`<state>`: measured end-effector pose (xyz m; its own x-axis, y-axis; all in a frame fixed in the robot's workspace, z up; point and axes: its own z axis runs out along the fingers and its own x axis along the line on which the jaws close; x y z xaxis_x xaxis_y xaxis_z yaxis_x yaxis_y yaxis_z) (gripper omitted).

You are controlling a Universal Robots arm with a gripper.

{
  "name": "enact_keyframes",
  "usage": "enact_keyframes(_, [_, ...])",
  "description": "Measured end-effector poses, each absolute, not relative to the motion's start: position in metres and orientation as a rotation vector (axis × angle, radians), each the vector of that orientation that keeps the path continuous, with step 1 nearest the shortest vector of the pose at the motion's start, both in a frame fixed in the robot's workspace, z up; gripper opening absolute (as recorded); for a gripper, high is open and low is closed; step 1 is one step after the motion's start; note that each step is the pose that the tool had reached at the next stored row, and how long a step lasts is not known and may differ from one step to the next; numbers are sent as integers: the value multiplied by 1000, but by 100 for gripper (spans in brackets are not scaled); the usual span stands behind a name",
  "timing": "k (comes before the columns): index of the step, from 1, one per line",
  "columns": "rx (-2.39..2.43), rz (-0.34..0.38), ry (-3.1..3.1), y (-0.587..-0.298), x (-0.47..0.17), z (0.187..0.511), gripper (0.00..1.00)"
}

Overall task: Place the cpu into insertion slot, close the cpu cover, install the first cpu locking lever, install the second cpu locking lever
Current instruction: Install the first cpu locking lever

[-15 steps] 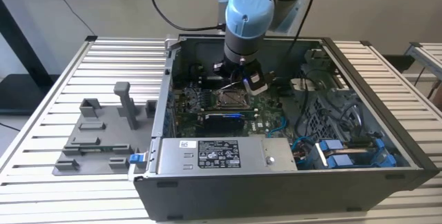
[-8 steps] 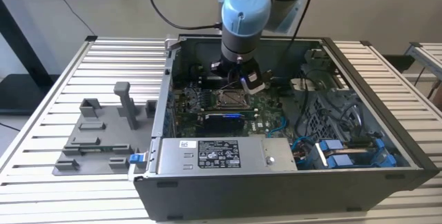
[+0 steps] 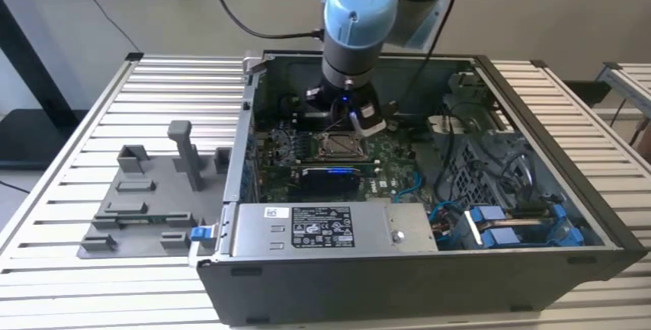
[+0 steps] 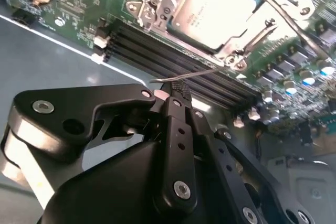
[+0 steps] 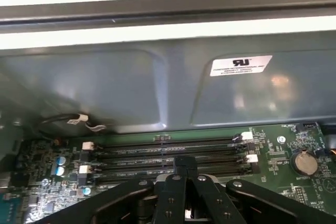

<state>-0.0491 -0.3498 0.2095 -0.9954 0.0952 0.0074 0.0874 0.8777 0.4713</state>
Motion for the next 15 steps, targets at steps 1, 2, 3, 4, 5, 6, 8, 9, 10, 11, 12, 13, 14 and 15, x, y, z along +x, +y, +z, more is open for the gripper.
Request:
enact_keyframes(1, [149, 760, 3033, -350, -50, 210, 11])
enact_keyframes(2, [151, 760, 3037, -350, -51, 210, 11])
enact_keyframes(3, [153, 761, 3042, -350, -52, 210, 11])
enact_keyframes(4, [155, 761, 3047, -350, -53, 210, 11])
enact_keyframes(5, [157, 762, 3052, -350, -55, 210, 11])
enact_keyframes(6, [160, 763, 3056, -350, -56, 210, 11])
enact_keyframes(8, [162, 763, 3061, -350, -60, 210, 11])
enact_keyframes(9, [162, 761, 3061, -350, -63, 210, 11])
enact_keyframes(10, [162, 758, 3062, -350, -66, 210, 11])
enact_keyframes(11, [162, 755, 3063, -350, -69, 210, 11])
enact_keyframes(12, [162, 753, 3063, -351, -72, 210, 11])
enact_keyframes(13, [162, 750, 3064, -351, -74, 210, 11])
enact_keyframes(14, [162, 746, 3064, -352, -76, 210, 11])
enact_keyframes(15, [162, 739, 3066, -352, -76, 210, 11])
